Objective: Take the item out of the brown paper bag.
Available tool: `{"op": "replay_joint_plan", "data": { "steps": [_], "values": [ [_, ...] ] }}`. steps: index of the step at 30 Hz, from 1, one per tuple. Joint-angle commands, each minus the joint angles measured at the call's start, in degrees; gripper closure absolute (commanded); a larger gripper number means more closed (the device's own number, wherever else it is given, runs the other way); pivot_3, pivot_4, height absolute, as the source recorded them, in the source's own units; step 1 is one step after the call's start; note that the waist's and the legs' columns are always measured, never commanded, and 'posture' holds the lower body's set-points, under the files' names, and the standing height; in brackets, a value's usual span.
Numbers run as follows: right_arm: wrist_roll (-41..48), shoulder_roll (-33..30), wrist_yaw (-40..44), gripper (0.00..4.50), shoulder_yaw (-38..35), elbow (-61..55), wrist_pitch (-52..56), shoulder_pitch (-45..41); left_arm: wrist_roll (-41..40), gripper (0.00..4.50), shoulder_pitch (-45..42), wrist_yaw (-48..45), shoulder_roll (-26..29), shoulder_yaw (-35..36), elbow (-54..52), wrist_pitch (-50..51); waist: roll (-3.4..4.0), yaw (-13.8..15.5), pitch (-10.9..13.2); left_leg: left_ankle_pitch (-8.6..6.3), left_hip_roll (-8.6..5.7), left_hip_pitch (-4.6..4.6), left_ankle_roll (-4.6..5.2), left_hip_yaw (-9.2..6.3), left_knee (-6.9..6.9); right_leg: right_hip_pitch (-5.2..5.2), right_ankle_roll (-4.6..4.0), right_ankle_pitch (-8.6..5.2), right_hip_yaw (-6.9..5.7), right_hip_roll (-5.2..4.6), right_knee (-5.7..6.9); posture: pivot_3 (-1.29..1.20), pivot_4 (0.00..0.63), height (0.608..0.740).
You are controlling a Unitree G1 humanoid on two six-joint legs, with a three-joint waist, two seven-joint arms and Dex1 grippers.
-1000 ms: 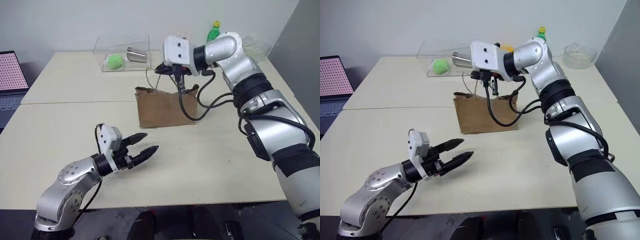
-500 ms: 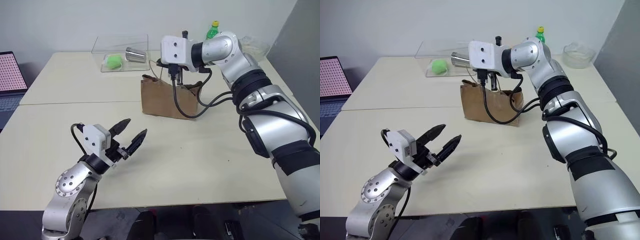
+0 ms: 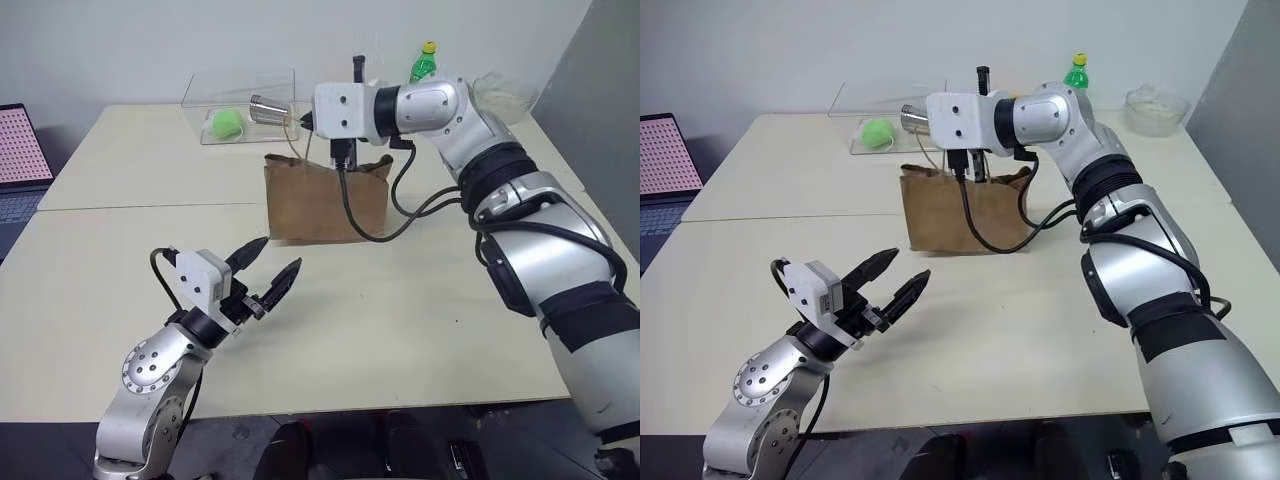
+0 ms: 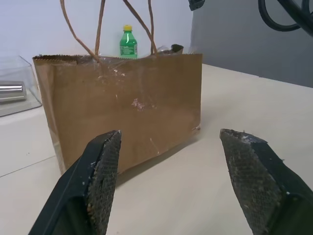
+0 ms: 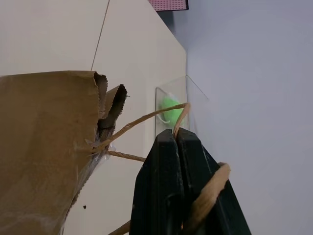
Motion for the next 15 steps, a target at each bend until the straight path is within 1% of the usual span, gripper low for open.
{"op": "replay_joint_plan", "data": {
  "steps": [1, 5, 7, 8, 11, 14, 15],
  "values": [
    [0.1, 0.0, 0.2, 4.47, -1.3, -1.3, -1.4, -1.8, 0.6, 1.11, -0.4, -0.5, 0.3, -0.4, -0.6, -1.7, 0.0, 0.0, 0.0, 0.0, 0.0, 0.0, 0.0, 0.0, 0.0, 0.0, 0.0, 0.0, 0.0, 0.0, 0.0, 0.0, 0.15, 0.74],
    [-0.8, 0.4, 0.5, 4.47, -0.5, -1.4, -2.2, -0.9, 1.0, 1.11, -0.7, -0.8, 0.1, -1.2, -0.1, -2.3, 0.0, 0.0, 0.0, 0.0, 0.0, 0.0, 0.0, 0.0, 0.0, 0.0, 0.0, 0.0, 0.0, 0.0, 0.01, 0.0, 0.15, 0.74],
    [-1.5, 0.5, 0.4, 4.11, 0.0, -1.5, -3.2, -0.6, 1.2, 1.11, -0.6, -1.0, 0.0, -1.5, 0.0, -2.6, 0.0, 0.0, 0.0, 0.0, 0.0, 0.01, 0.0, 0.0, 0.0, 0.0, 0.0, 0.0, 0.0, 0.0, 0.01, 0.0, 0.15, 0.74],
    [-2.0, 0.5, 0.3, 3.88, 0.3, -1.6, -3.8, -0.5, 1.3, 1.11, -0.5, -1.1, 0.0, -1.7, 0.1, -2.8, 0.0, 0.0, 0.0, 0.0, 0.0, 0.01, 0.0, 0.0, 0.0, 0.0, 0.0, 0.0, 0.0, 0.0, 0.01, 0.0, 0.15, 0.74],
    [-3.3, 0.4, 0.4, 2.86, 1.1, -1.8, -4.9, -0.3, 1.5, 1.11, -0.7, -1.2, -0.2, -2.4, 0.4, -3.0, 0.0, 0.0, 0.0, 0.0, 0.0, 0.0, 0.0, 0.0, 0.01, 0.0, 0.0, 0.0, 0.0, 0.0, 0.01, 0.0, 0.15, 0.74],
    [-3.7, -0.4, 3.3, 1.75, 1.5, -2.0, -5.2, 0.2, 1.6, 1.11, -1.4, -1.5, -0.3, -3.0, 0.9, -3.3, 0.0, 0.0, 0.0, 0.0, 0.0, 0.0, -0.01, 0.0, 0.01, 0.0, 0.0, 0.0, 0.0, 0.0, 0.02, 0.0, 0.15, 0.74],
    [-3.5, -0.7, 4.8, 1.45, 1.4, -2.0, -4.7, 0.3, 1.7, 1.11, -1.6, -1.7, -0.3, -3.1, 1.2, -3.5, 0.0, 0.0, 0.0, 0.01, 0.0, 0.01, -0.01, 0.0, 0.01, 0.0, 0.0, 0.0, 0.0, 0.0, 0.02, 0.0, 0.15, 0.74]
  ]
}}
